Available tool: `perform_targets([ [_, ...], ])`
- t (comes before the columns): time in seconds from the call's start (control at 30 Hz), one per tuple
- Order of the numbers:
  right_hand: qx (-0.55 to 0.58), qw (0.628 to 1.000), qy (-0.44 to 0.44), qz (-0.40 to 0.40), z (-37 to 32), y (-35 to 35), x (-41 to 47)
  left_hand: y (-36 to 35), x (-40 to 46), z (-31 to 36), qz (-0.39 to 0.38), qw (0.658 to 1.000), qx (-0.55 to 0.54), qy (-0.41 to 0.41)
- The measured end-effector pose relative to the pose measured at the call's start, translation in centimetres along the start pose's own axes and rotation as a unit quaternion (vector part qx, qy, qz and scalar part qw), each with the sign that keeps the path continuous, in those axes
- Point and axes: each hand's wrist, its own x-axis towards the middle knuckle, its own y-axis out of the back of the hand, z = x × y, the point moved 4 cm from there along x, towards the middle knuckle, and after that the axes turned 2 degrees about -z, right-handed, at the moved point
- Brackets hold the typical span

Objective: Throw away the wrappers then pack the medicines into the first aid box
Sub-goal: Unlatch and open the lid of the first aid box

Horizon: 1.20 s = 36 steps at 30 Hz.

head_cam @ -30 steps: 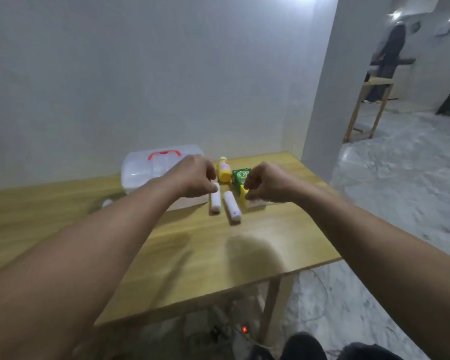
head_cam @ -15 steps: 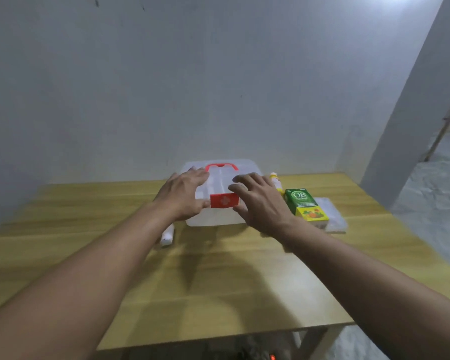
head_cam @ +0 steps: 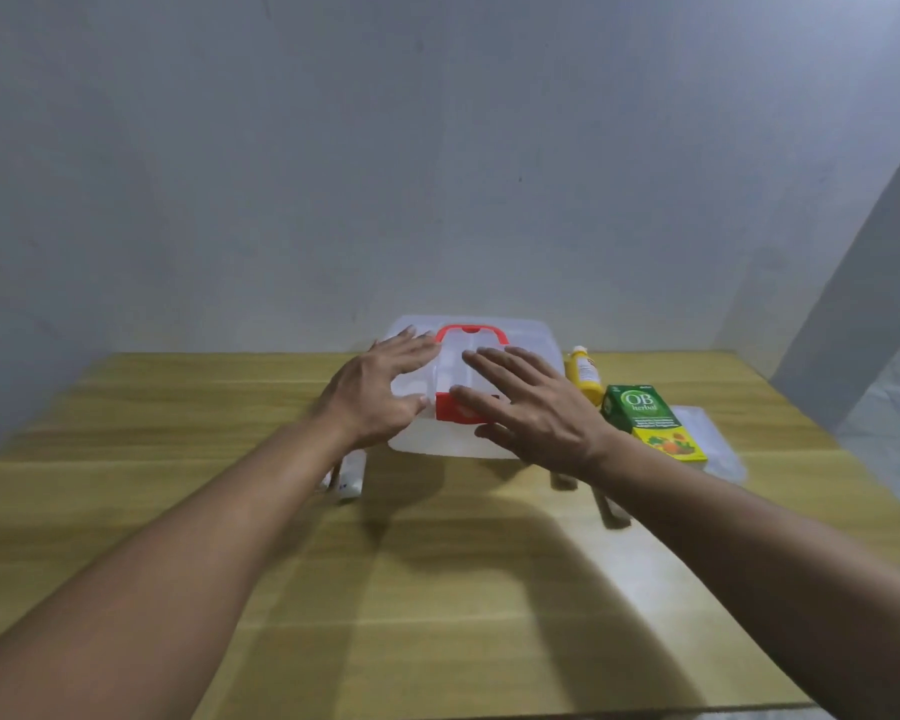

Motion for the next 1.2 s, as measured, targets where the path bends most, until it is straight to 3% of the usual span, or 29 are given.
perform_targets([
  [0.23, -0.014, 0.997, 0.045, 0.057, 0.2, -0.8, 0.0, -0.2, 0.4, -0.8, 0.015, 0.998, -0.064, 0.011],
  [0.43, -0.023, 0.986, 0.068, 0.151, -0.4, -0.8, 0.5, -0.3, 0.8, -1.0, 0.014, 0.998, -0.061, 0.02],
  [0.6, -0.041, 0.981, 0.07, 0.178, -0.7, -1.0, 0.6, -0.3, 0.8, -0.8, 0.001, 0.999, -0.048, 0.018],
  [0.83, -0.081, 0.98, 0.069, 0.168, -0.8, -1.1, 0.5, -0.3, 0.8, -0.7, -0.011, 0.999, -0.037, 0.021],
  [1.03, -0.048, 0.99, 0.082, 0.103, 0.6, -0.8, 0.4, -0.4, 0.8, -0.9, 0.0, 0.999, -0.044, 0.019],
  [1.2, -0.006, 0.992, 0.042, 0.12, -0.1, -0.8, 0.3, -0.5, 0.8, -1.0, 0.005, 0.999, -0.049, 0.01],
])
